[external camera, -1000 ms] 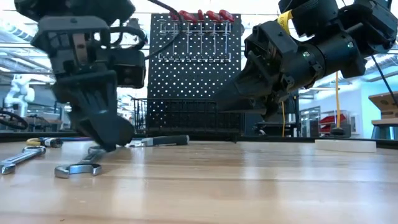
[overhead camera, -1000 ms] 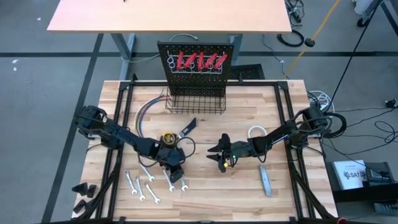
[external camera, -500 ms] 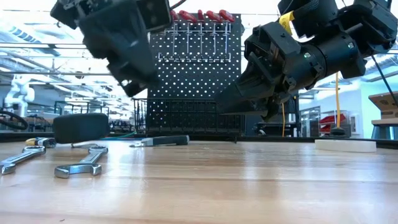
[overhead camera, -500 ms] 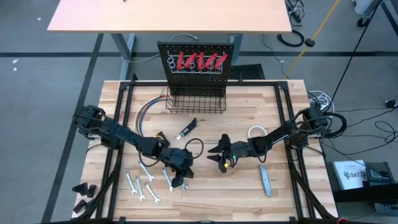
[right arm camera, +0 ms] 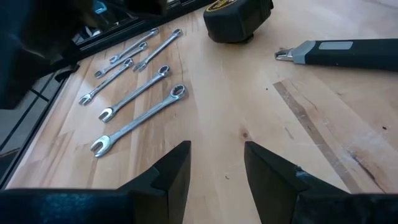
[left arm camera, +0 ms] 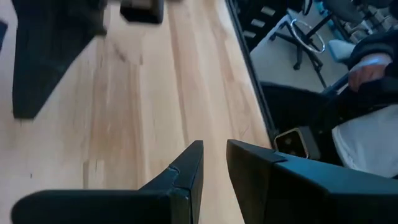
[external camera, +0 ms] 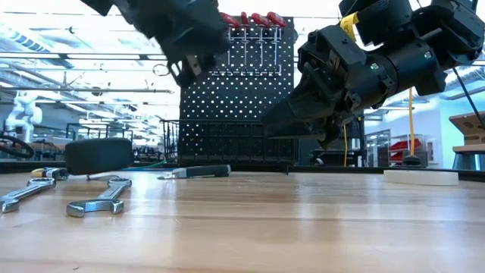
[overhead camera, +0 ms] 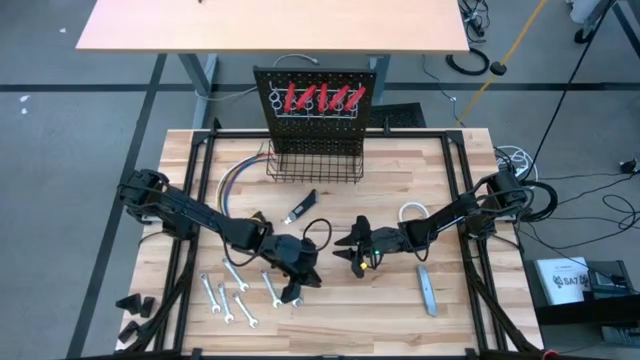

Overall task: Hang tools onto peg board
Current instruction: Hang the wrench on the peg board

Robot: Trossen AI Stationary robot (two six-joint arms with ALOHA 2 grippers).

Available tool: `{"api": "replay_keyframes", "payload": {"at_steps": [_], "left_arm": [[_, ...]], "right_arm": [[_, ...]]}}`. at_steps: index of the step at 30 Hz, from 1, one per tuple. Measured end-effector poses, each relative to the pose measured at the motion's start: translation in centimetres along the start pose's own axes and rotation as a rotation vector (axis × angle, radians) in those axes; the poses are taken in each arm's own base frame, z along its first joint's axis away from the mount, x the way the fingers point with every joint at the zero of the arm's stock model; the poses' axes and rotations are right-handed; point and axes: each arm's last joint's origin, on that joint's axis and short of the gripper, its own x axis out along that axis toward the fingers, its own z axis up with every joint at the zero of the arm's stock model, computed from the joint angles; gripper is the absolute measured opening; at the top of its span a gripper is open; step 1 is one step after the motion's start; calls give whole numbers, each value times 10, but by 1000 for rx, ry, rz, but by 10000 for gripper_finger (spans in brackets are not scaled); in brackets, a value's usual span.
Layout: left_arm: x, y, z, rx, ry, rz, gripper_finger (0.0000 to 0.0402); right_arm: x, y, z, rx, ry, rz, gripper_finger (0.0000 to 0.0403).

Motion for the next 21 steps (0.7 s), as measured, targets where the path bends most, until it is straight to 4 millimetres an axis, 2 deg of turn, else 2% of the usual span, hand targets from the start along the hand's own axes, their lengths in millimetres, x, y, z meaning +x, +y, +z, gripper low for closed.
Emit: {"api": "replay_keyframes", "payload": {"at_steps": [9, 15, 21], "left_arm": [[0, -14, 7, -26, -22, -26, 77], [1, -28, 8, -29, -50, -14, 77], [3, -37, -1, 93, -81, 145, 77]], "right_arm": [[0, 1, 2, 56, -17, 13, 143], [-2, 12, 7, 73, -85, 108, 143], [-6, 25, 13, 94, -168, 189, 143]]}}
